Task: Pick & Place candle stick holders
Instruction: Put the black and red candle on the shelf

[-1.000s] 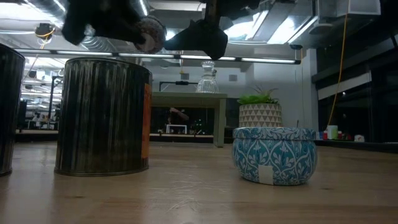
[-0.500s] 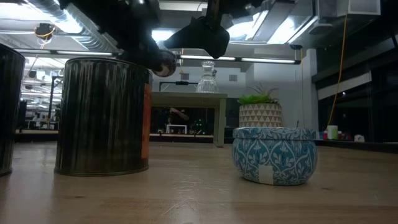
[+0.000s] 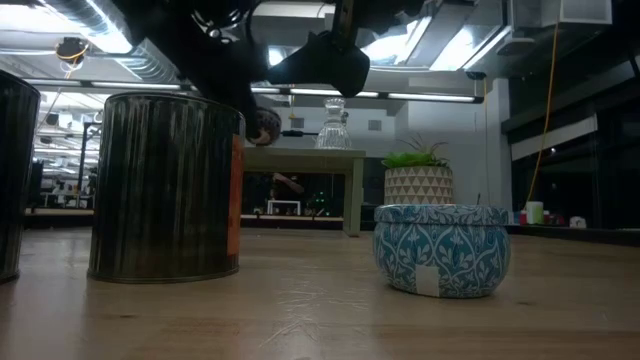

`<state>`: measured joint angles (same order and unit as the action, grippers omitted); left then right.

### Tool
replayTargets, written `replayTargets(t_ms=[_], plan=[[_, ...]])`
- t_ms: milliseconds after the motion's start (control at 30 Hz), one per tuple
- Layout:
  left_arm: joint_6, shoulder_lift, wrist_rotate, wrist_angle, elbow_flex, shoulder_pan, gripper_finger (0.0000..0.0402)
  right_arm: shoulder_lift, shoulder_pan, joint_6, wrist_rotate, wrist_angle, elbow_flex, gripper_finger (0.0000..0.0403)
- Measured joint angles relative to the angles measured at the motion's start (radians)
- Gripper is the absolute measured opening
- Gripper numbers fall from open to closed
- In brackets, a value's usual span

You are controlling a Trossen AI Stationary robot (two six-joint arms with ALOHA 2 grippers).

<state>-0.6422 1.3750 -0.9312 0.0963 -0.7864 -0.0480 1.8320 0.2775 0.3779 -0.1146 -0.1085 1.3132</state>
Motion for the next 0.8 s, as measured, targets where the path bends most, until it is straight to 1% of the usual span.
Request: replayTargets(t_ms=[200,433,600,800], plan=[[0.001,0.033,0.003,-0.028,0.000,-0.021,0.0188,0.000,0.000,0.000,0.000,0.000,0.000,0.0392],[0.014,0.043,-0.023,-0.032,0.000,-0.041,0.0183,0.000,0.000,0.000,0.003,0.004,0.000,0.0392],[0.056,0.043,-0.017,-0.039,0.000,-0.040,0.0208,0.000,0.000,0.000,0.003,0.004,0.000,0.0392],[0.063,0.043,-0.013,-0.043,0.000,-0.039,0.0238,0.000,0.000,0.000,0.002,0.003,0.000,0.0392]])
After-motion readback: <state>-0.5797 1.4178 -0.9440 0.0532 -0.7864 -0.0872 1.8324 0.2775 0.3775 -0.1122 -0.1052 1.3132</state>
